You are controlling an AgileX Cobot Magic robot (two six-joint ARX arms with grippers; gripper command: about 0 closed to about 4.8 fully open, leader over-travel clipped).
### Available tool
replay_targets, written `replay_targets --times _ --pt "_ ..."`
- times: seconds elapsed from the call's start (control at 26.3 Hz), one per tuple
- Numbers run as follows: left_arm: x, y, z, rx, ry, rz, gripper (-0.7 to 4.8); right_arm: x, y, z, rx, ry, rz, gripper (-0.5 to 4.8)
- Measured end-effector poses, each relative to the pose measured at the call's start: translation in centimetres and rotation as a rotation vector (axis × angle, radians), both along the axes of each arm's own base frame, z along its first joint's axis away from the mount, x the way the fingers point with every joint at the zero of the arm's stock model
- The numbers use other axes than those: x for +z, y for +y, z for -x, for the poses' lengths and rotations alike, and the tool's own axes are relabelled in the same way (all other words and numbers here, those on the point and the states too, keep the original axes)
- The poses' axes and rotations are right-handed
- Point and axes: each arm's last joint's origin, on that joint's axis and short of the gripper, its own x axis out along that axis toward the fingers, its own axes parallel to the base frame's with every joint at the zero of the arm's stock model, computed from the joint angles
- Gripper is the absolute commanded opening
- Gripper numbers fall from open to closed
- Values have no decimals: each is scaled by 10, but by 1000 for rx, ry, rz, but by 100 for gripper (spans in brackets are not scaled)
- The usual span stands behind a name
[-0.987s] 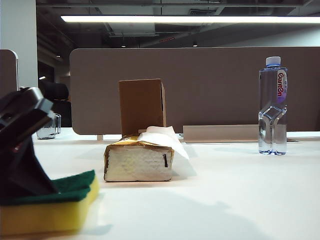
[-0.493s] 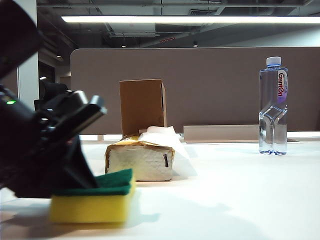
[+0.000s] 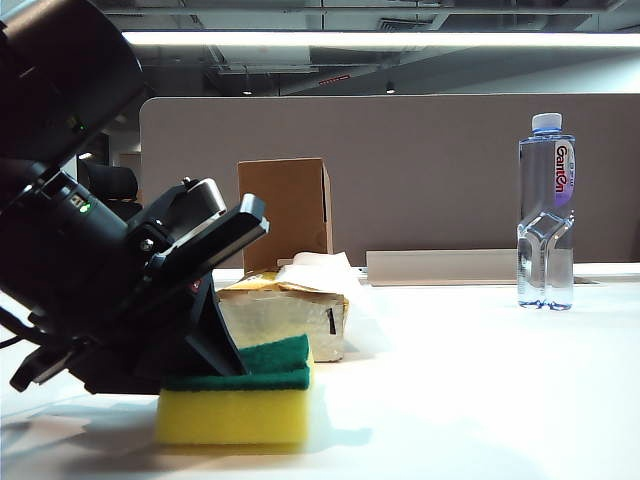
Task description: Move the sponge from left to right to wipe the table, avoiding obstacles on the table, and finally reaching the bottle of mineral water.
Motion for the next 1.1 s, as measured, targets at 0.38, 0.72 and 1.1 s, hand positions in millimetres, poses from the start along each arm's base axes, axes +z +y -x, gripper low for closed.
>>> replay_targets --times 0.38,0.72,1.1 --pt "2 -2 0 -19 -3 16 175 0 -2 3 3 2 5 337" --pt "5 -3 1 -35 -10 41 310 1 -2 5 3 -4 2 337" --pt "11 3 5 -39 -15 14 336 3 -5 11 3 -17 -5 337"
